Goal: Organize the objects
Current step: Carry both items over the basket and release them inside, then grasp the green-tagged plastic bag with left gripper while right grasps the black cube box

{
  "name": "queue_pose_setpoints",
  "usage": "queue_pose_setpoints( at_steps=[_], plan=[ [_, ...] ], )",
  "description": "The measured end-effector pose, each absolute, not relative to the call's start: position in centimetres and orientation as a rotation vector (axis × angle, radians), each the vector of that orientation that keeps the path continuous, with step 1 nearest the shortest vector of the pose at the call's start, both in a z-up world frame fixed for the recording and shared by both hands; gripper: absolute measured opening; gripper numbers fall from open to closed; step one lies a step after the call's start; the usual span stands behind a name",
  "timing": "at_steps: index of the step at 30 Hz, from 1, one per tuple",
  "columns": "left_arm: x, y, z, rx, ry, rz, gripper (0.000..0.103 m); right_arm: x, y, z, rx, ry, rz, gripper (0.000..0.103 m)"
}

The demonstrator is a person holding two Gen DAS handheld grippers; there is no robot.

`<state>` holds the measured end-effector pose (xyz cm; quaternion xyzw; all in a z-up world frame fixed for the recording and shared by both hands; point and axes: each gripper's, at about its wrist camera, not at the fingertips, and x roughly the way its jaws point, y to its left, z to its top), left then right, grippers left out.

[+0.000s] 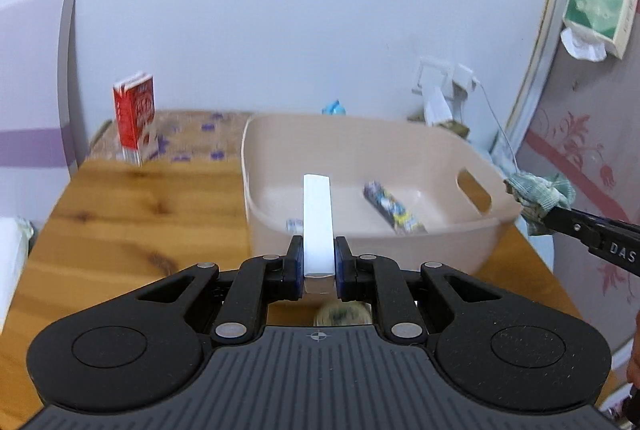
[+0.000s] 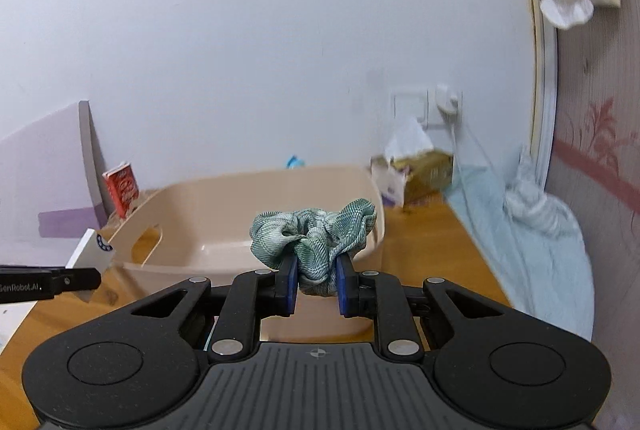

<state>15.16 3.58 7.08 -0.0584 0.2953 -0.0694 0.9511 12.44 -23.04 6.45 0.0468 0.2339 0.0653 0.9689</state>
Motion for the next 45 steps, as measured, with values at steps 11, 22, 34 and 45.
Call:
queue_pose_setpoints(
  at_steps=[11,22,34,45],
  plan=[
    [22.6,0.9,6.7,-0.080,0.643,-0.143,0.015,18.2,-23.0,7.3,0.059,0.476,0.127,0.019],
    [26.1,-1.0,2.8,-0.006,0.750,-0.103,0.015,22.1,-21.6,2.7,0.050,0.619,0.153,0.020],
    [21.7,-1.0,5.9,-0.017,0.649,-0.089,0.082,17.9,-22.3,5.3,0.019,0.547,0.164,0.071],
    [15.6,-1.2,5.8,-0.032,0.648,-0.101,0.088,13.7,-23.5,3.5,-0.017,0.614,0.165,0.103]
  ],
)
